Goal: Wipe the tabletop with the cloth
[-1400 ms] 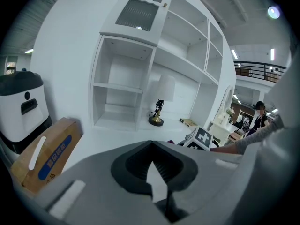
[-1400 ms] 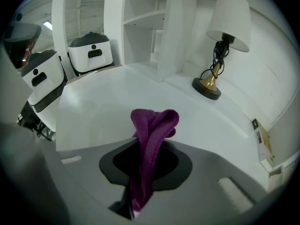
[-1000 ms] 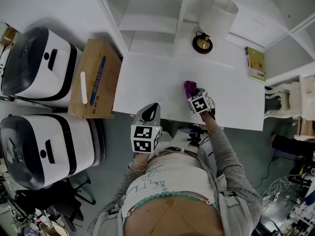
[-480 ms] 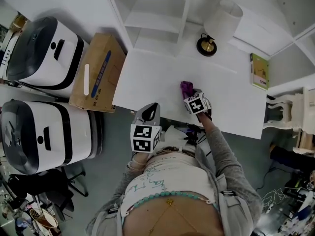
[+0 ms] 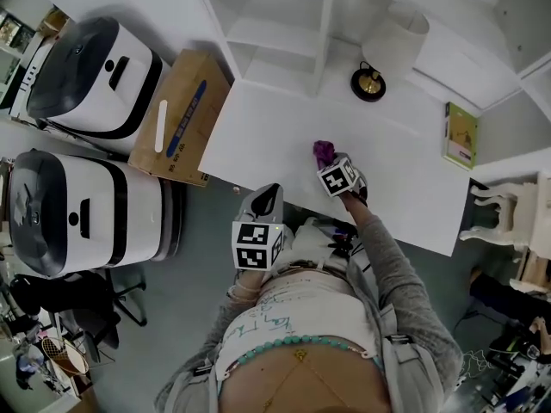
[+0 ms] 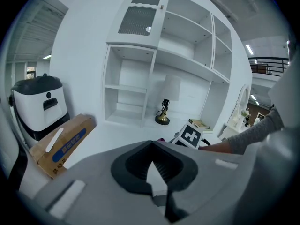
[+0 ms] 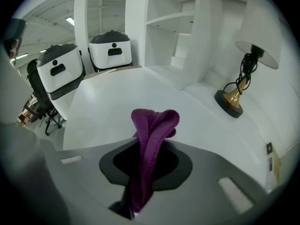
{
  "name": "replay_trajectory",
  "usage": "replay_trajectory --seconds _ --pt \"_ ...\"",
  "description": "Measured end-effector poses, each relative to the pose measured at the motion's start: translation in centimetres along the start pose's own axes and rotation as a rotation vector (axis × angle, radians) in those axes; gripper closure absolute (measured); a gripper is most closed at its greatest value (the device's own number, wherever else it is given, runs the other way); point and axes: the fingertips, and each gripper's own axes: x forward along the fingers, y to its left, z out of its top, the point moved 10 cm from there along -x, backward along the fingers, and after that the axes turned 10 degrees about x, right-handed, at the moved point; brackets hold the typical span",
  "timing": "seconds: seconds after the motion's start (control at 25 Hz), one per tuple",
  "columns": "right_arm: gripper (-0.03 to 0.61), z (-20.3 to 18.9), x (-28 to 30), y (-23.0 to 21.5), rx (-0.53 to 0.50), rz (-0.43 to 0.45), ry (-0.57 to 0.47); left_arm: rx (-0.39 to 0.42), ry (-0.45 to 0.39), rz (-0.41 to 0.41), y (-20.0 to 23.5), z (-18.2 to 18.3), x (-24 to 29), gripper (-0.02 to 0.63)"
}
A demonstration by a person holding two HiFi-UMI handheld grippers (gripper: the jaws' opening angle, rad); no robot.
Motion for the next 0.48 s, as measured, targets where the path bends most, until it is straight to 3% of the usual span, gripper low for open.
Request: replay_trajectory --seconds 0.24,0.48 --pt "0.502 -0.3 0.1 -0.1 0.005 0.015 -0.023 -0.020 0.002 0.033 -0.5 -1.0 -0.7 0.609" --pt "0.503 0.2 0.4 0.9 -0.011 0.002 -0.018 0.012 -0.020 0.016 1.0 -0.1 -0.7 0.609"
